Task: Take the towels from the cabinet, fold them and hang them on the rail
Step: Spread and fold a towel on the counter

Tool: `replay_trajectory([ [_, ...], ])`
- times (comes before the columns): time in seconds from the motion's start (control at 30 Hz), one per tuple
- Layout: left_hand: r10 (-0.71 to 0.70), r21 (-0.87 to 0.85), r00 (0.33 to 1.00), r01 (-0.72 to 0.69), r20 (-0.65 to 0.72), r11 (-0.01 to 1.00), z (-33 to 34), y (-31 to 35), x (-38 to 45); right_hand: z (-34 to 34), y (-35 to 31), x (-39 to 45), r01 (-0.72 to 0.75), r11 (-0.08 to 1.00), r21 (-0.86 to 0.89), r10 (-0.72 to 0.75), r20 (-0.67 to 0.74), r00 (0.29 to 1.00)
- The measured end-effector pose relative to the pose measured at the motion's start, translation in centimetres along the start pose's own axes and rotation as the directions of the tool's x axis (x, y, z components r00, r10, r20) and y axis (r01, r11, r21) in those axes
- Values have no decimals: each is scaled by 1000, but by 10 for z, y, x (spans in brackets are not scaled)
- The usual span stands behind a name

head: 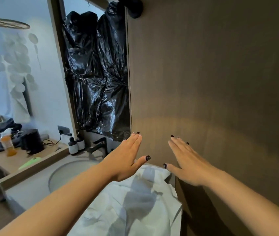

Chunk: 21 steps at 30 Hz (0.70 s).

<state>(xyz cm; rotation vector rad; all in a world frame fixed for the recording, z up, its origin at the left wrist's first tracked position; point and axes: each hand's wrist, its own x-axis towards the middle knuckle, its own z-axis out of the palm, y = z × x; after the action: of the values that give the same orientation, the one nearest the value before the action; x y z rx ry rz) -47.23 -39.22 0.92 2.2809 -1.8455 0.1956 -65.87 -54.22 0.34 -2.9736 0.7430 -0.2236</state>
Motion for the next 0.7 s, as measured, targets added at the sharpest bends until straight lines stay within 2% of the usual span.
replay_trajectory([
  [0.23, -24, -29, 997, 26, 74, 999, 48, -45, -3, 45, -13, 20, -17, 997, 70, 10, 90, 996],
  [0.37, 10, -62, 995, -4, 100, 998, 75, -72, -2, 75, -21, 34, -41, 995, 94, 28, 134, 991],
  [0.57, 60, -127, 988, -42, 145, 991, 111, -125, 3, 113, -40, 64, -154, 976, 152, 123, 197, 973],
  [0.7, 101, -197, 979, -65, 178, 978, 140, -161, 7, 144, -64, 80, -225, 965, 132, 195, 205, 959],
])
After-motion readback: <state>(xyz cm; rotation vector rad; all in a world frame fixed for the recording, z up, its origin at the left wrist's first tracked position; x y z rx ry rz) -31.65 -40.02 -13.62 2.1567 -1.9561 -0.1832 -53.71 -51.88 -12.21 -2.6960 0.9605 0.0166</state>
